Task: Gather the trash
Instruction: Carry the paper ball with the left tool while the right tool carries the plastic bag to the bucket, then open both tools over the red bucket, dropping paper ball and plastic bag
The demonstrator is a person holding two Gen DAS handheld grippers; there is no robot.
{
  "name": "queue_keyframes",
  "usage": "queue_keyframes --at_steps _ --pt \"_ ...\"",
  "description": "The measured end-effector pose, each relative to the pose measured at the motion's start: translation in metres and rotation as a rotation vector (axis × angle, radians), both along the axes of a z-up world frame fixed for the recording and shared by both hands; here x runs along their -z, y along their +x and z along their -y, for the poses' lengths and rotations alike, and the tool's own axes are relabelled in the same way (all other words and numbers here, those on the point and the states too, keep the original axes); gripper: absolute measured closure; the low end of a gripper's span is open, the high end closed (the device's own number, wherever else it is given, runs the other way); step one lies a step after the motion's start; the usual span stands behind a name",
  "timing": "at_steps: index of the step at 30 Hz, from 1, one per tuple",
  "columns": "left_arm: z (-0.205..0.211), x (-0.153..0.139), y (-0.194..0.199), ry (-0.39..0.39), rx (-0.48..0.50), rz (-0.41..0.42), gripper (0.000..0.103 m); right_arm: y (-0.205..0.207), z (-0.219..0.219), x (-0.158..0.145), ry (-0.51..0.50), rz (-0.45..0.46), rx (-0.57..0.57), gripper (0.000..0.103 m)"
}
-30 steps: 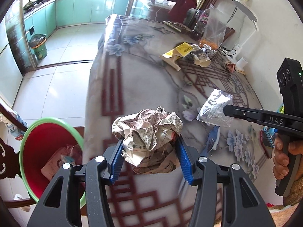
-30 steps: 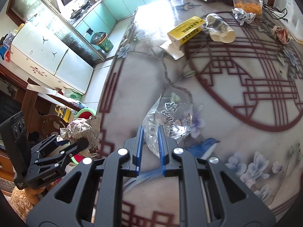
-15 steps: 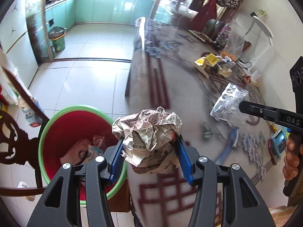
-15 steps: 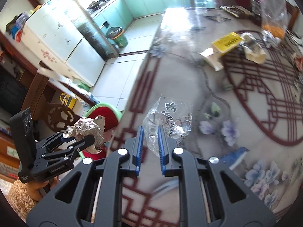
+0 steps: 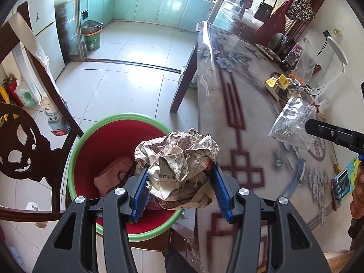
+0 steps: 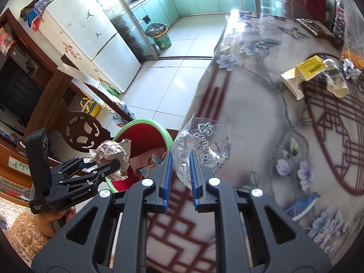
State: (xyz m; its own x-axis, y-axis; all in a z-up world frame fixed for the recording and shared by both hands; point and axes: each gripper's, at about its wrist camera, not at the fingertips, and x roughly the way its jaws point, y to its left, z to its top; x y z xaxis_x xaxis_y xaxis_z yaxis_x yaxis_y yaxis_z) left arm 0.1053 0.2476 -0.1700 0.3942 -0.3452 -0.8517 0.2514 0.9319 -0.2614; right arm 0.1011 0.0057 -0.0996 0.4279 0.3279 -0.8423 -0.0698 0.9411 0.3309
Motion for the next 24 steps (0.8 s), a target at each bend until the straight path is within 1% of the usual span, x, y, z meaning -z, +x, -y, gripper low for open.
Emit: queue_keyframes --at_steps 2,8,13,20,24 --pt "-0.004 0.004 0.001 0.017 -0.002 -0.006 0.054 0.001 -0.008 0.002 -0.002 -0.009 -0.017 0.088" --pt "-0.018 0.019 0.009 0.037 -0.033 -0.048 0.054 0.005 -0.039 0.007 0.009 -0.031 -0.087 0.088" --pt "-0.029 0.027 0.013 0.077 -0.059 -0.068 0.054 0.008 -0.059 0.013 0.02 -0.05 -0.147 0.087" --pt "-0.047 0.039 0.017 0.08 -0.098 -0.105 0.054 0.015 -0.073 0.02 0.027 -0.079 -0.185 0.087" --pt "-0.053 0.04 0.018 0.082 -0.111 -0.106 0.053 0.018 -0.083 0.026 0.034 -0.101 -0.208 0.087"
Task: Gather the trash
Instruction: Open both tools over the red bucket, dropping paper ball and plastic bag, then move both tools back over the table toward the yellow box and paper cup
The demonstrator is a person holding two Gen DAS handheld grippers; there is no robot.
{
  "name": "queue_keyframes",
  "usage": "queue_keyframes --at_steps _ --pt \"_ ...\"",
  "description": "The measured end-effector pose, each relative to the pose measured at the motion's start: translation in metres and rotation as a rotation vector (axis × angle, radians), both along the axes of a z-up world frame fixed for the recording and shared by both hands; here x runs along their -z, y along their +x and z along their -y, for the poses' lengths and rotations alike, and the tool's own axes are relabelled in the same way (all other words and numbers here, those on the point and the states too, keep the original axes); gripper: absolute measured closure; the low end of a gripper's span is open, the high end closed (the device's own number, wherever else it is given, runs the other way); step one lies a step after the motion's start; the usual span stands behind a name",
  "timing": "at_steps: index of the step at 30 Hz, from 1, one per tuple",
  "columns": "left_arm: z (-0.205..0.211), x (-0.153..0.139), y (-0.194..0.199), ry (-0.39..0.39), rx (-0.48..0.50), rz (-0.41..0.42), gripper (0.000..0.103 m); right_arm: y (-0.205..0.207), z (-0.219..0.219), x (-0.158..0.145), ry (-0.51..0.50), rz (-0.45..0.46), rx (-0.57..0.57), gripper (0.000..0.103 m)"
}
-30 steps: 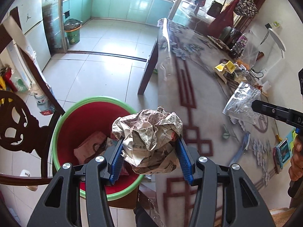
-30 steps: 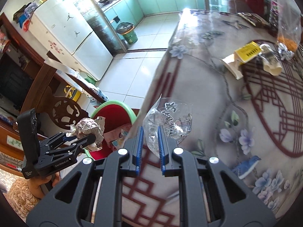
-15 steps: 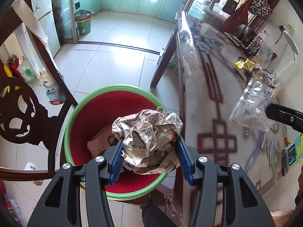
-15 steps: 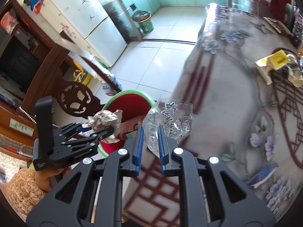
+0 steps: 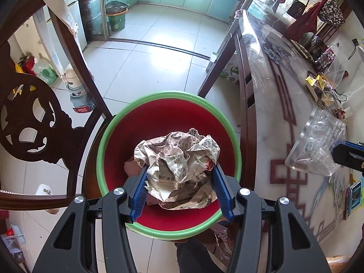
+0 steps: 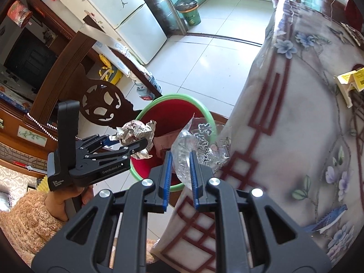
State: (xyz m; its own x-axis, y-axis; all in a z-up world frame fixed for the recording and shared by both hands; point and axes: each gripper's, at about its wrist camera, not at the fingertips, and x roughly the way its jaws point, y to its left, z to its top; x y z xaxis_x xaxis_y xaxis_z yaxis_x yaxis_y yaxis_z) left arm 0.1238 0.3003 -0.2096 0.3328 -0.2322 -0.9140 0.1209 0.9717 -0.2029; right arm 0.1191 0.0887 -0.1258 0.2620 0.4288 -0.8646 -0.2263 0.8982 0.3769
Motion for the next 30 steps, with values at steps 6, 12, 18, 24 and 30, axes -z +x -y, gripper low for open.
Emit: queue_keyframes --at_steps 6,12,18,24,30 --pt "-0.014 0.0 -0.001 -0.001 -0.038 -0.004 0.051 0.006 -0.018 0.008 0.008 -0.023 -0.054 0.087" --pt "-0.025 0.003 -0.004 -0.021 -0.059 -0.02 0.024 0.009 -0.029 0.005 0.029 -0.007 -0.078 0.065" --pt "-0.027 -0.004 -0.006 -0.025 -0.074 -0.003 0.025 0.008 -0.012 -0.002 0.055 0.01 -0.019 0.054" --pt "-0.003 -0.019 -0.001 -0.024 -0.01 0.037 0.026 0.0 0.021 -0.009 0.037 0.035 0.062 0.054" --pt "0.051 -0.035 0.006 -0.047 0.112 0.069 0.026 -0.017 0.078 -0.011 0.01 0.045 0.196 0.054"
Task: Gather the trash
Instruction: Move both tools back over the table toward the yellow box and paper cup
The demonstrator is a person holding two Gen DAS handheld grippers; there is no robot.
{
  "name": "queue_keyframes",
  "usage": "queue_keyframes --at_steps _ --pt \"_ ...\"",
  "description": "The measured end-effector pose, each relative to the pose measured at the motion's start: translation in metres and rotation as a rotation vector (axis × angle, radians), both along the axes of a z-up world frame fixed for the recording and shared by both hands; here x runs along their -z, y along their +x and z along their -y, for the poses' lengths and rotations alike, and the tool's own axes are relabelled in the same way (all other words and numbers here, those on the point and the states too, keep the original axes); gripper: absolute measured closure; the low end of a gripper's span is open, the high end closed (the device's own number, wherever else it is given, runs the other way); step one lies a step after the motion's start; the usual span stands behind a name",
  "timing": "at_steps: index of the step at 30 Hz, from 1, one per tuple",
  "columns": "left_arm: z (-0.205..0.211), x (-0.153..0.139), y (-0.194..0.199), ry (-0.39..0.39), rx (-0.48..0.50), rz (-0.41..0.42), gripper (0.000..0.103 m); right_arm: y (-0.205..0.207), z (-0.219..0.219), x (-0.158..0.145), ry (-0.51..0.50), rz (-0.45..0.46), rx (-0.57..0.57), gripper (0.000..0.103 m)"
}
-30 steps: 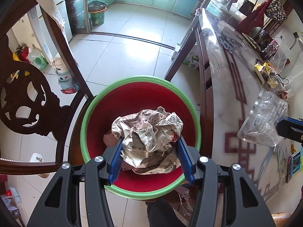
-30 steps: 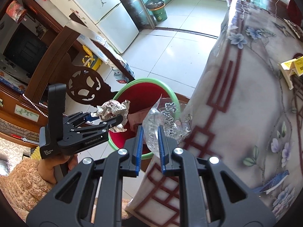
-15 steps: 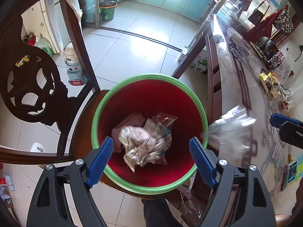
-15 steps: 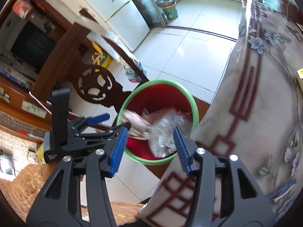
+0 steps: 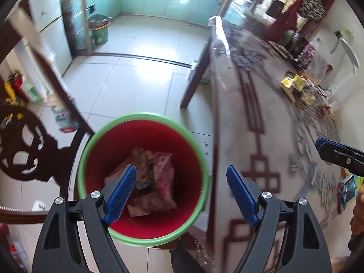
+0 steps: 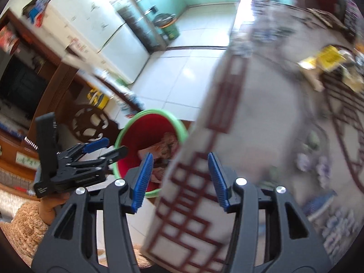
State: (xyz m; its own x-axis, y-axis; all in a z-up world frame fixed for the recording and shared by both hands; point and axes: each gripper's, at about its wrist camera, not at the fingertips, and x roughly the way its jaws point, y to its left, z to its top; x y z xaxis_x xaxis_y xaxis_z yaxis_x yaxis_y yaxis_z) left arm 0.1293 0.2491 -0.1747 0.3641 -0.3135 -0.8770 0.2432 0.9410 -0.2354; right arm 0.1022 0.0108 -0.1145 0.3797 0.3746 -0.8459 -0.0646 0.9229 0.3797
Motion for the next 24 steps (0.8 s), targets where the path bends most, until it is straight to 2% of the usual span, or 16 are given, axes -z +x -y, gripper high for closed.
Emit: queue_keyframes --at_steps 6,13,17,21,24 --pt "0.071 -0.008 -0.003 -0.003 0.118 0.011 0.026 -0.025 0.091 -0.003 -0.051 0.008 0.165 0.054" --pt "0.152 -0.013 -0.018 -0.003 0.171 0.0 0.026 -0.03 0.209 -0.004 -0.1 0.029 0.294 0.054" --pt "0.197 -0.013 -0.022 0.013 0.176 0.004 0.026 -0.006 0.277 0.0 -0.109 0.036 0.32 0.054" --pt "0.24 -0.016 -0.026 0.022 0.179 0.004 0.026 0.033 0.318 0.007 -0.116 0.039 0.316 0.054" --pt "0.267 -0.019 -0.025 0.053 0.198 0.005 0.026 0.07 0.342 0.02 -0.069 0.025 0.311 0.058"
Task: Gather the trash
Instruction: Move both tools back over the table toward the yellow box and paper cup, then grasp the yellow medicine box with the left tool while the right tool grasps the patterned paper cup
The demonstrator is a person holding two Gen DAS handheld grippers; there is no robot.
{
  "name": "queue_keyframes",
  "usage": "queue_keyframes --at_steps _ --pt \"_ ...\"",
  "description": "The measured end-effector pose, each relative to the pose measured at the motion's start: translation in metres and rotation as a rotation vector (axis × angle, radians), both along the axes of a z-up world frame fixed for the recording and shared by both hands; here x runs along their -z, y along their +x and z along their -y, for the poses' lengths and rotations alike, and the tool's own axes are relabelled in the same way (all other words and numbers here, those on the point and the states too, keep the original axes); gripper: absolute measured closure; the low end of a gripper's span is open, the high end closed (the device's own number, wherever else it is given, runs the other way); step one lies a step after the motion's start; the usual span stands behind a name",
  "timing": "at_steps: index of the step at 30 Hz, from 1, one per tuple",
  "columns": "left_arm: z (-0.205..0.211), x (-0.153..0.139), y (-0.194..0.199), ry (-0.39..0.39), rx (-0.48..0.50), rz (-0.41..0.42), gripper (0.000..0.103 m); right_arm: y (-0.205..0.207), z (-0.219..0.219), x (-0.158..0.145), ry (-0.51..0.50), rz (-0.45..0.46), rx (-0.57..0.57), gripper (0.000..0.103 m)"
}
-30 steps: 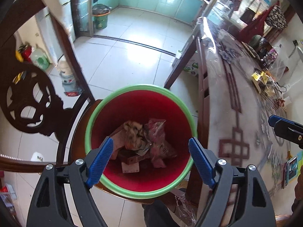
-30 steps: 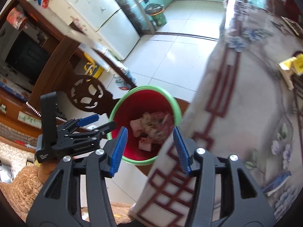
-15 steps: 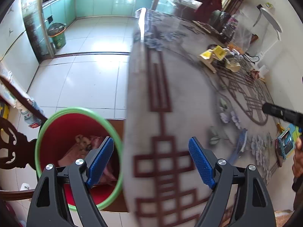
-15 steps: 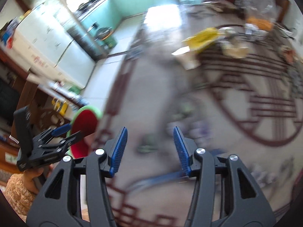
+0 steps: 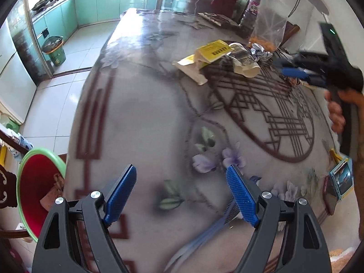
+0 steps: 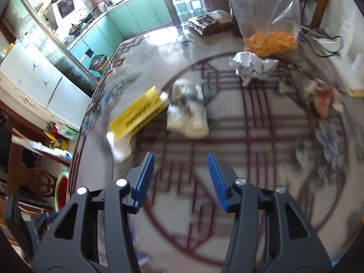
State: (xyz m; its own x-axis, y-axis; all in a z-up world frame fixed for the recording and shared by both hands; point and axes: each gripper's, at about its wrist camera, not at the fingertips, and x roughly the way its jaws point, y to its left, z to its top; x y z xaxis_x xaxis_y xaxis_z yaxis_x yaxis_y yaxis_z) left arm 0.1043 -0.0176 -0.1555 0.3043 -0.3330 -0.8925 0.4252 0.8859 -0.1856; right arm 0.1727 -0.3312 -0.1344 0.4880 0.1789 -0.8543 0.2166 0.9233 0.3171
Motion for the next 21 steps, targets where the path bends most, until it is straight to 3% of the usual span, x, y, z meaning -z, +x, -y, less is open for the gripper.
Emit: queue_keyframes --at_steps 9,11,13,21 --pt "0.064 -0.027 0.052 0.108 0.073 0.095 0.026 0.076 0.016 0.055 0.109 -0.057 -0.053 0.068" --pt "0.081 -0.03 0.073 0.124 0.097 0.115 0.026 0.083 0.017 0.065 0.124 -0.072 -0.066 0.078" --pt "0.1 -0.028 0.095 0.146 0.135 0.133 0.026 0.085 0.02 0.072 0.148 -0.074 -0.076 0.084" --pt "0.171 0.005 0.165 0.222 0.231 0.128 0.026 0.047 0.05 0.053 0.206 0.044 -0.014 0.084"
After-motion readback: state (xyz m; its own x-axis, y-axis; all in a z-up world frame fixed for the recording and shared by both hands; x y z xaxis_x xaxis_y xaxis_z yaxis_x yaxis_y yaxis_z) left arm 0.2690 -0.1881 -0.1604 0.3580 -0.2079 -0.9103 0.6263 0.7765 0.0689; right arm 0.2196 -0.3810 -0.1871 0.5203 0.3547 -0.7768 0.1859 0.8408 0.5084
